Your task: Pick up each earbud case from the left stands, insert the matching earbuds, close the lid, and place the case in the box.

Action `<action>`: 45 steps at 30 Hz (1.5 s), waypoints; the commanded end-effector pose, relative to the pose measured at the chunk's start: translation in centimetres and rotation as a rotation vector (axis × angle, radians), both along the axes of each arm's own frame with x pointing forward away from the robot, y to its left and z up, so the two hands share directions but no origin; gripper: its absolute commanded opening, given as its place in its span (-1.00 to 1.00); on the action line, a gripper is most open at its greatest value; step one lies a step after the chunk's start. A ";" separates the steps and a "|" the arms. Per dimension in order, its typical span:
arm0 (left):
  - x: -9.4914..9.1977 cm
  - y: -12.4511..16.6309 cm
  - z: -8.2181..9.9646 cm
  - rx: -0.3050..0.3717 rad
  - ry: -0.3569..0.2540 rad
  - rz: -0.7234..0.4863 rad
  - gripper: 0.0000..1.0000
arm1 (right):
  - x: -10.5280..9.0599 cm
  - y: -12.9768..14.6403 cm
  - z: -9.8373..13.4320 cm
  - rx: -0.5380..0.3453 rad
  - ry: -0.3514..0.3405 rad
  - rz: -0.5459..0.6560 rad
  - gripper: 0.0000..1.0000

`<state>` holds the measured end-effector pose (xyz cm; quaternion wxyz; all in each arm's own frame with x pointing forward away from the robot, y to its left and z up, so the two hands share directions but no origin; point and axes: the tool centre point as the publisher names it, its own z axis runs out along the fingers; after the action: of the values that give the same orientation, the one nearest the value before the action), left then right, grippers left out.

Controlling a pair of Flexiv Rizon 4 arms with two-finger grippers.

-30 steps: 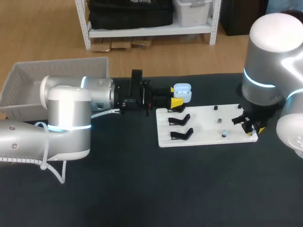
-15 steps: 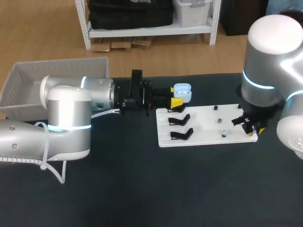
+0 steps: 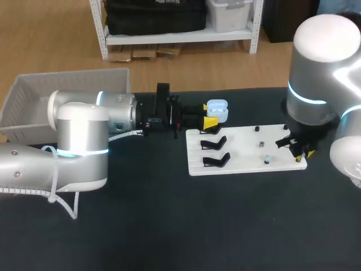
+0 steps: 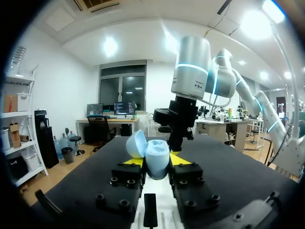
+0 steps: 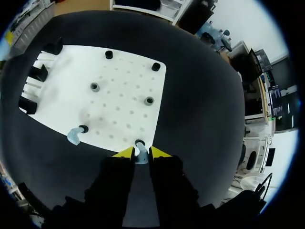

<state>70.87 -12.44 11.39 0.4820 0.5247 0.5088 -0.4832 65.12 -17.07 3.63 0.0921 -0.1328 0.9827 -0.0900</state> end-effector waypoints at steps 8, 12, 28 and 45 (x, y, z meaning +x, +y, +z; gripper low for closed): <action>0.2 0.0 0.0 0.000 0.001 -0.003 -1.00 | -0.7 1.8 7.3 -0.026 -0.001 0.005 -1.00; 0.2 0.0 0.0 0.000 0.001 -0.003 -1.00 | -0.6 3.7 10.9 -0.030 0.023 0.016 -1.00; 0.2 0.0 0.0 0.000 0.001 -0.003 -1.00 | 0.5 11.7 15.3 -0.018 0.072 0.070 -1.00; 0.2 0.0 0.0 0.000 0.001 -0.003 -1.00 | 1.0 12.9 15.6 -0.007 0.074 -0.064 -1.00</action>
<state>70.87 -12.44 11.39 0.4820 0.5247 0.5088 -0.4832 65.69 -5.19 18.95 0.0573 -0.1426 0.9843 -0.0870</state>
